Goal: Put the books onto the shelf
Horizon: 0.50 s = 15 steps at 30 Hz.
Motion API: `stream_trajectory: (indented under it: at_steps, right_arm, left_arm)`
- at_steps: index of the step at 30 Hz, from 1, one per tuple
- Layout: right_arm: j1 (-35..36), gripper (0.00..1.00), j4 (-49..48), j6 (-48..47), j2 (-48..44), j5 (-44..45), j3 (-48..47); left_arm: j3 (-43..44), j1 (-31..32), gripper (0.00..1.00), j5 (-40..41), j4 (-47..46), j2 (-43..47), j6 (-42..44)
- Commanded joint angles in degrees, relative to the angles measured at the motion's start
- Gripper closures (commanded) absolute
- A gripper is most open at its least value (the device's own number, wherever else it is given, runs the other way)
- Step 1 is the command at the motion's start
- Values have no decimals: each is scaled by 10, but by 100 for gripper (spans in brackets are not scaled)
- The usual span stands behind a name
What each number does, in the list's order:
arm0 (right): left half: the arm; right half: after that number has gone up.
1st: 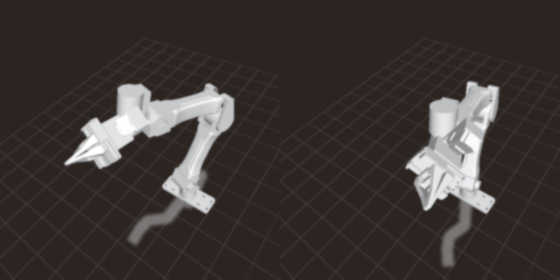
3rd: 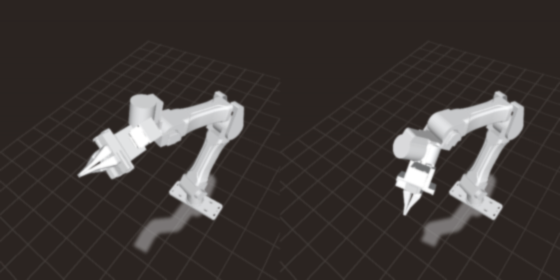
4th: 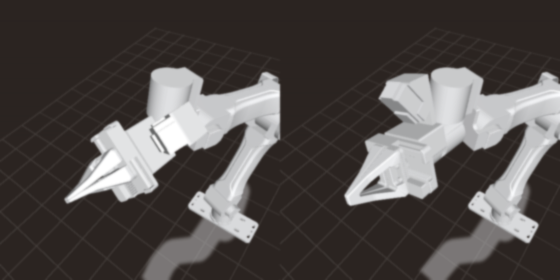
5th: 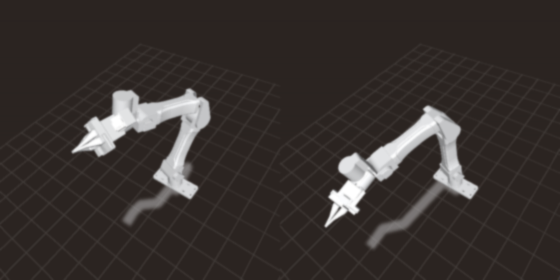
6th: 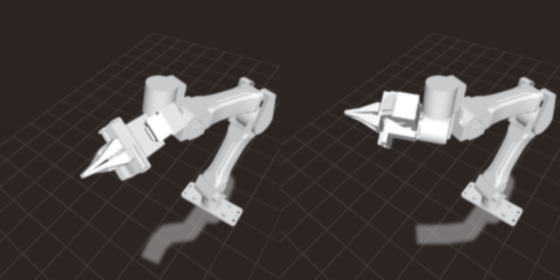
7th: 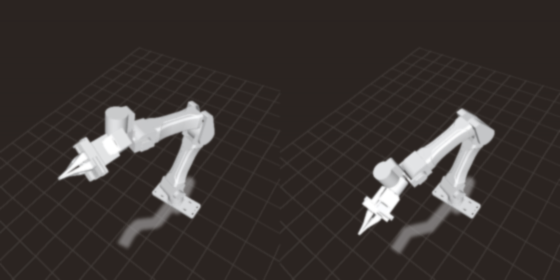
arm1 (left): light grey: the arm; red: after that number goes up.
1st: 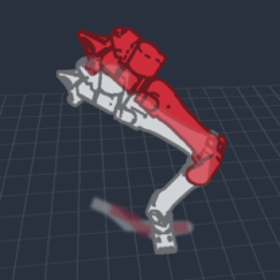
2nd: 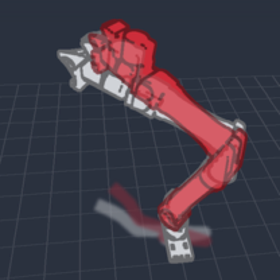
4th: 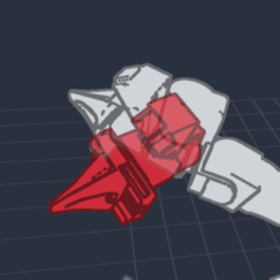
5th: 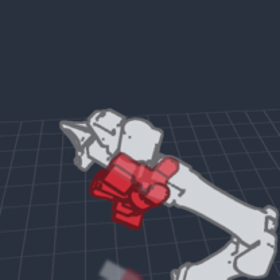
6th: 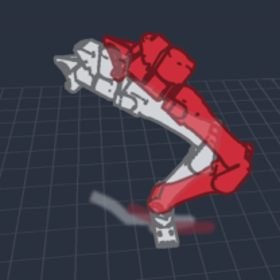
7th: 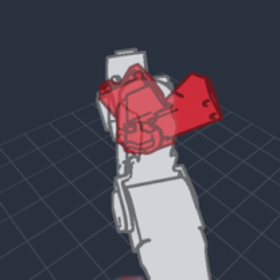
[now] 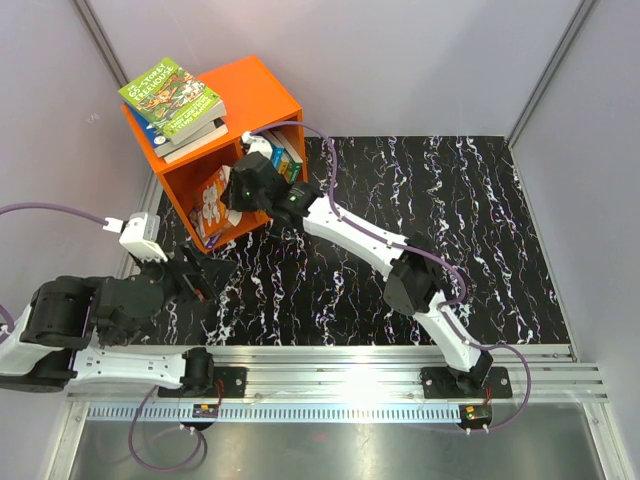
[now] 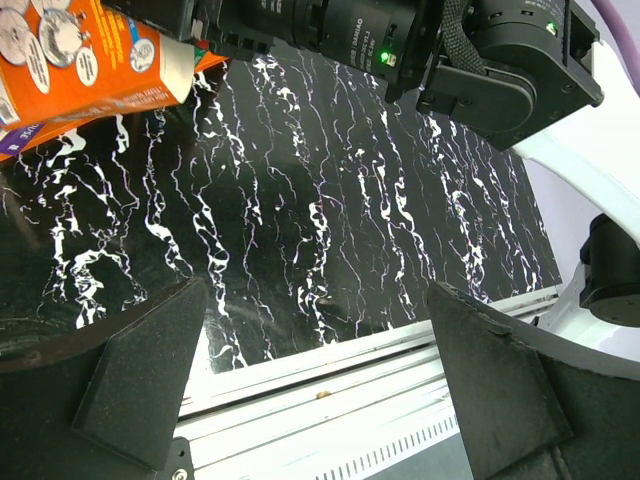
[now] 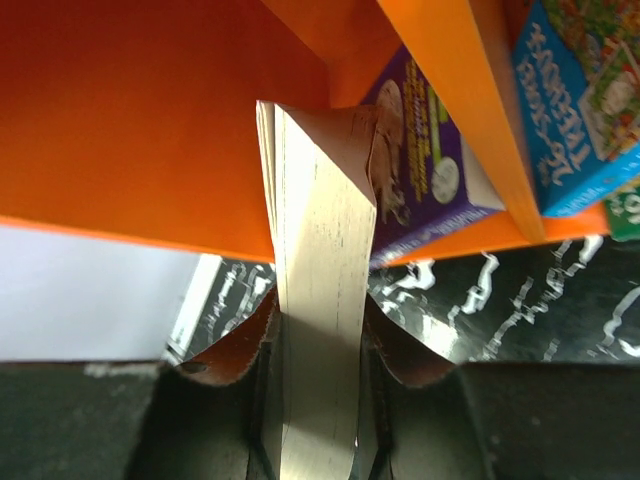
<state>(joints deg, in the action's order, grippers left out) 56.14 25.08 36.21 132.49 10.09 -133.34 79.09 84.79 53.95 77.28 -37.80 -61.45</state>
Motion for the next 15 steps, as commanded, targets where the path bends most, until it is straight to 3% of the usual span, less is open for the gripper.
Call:
stream_trajectory:
  at_steps: [1,6,9,15]
  right_arm:
    - [-2,100,-78,41,6,20,-53]
    - [-2,100,-94,59,20,39,-54]
    - [-3,91,-106,65,32,37,-62]
    - [-1,88,-106,77,55,37,-93]
  left_arm:
    - [-7,1,1,26,-5,12,-13]
    - [-14,0,1,24,1,20,-23]
    - [-16,1,1,23,2,24,-24]
    - [-18,1,1,22,2,29,-24]
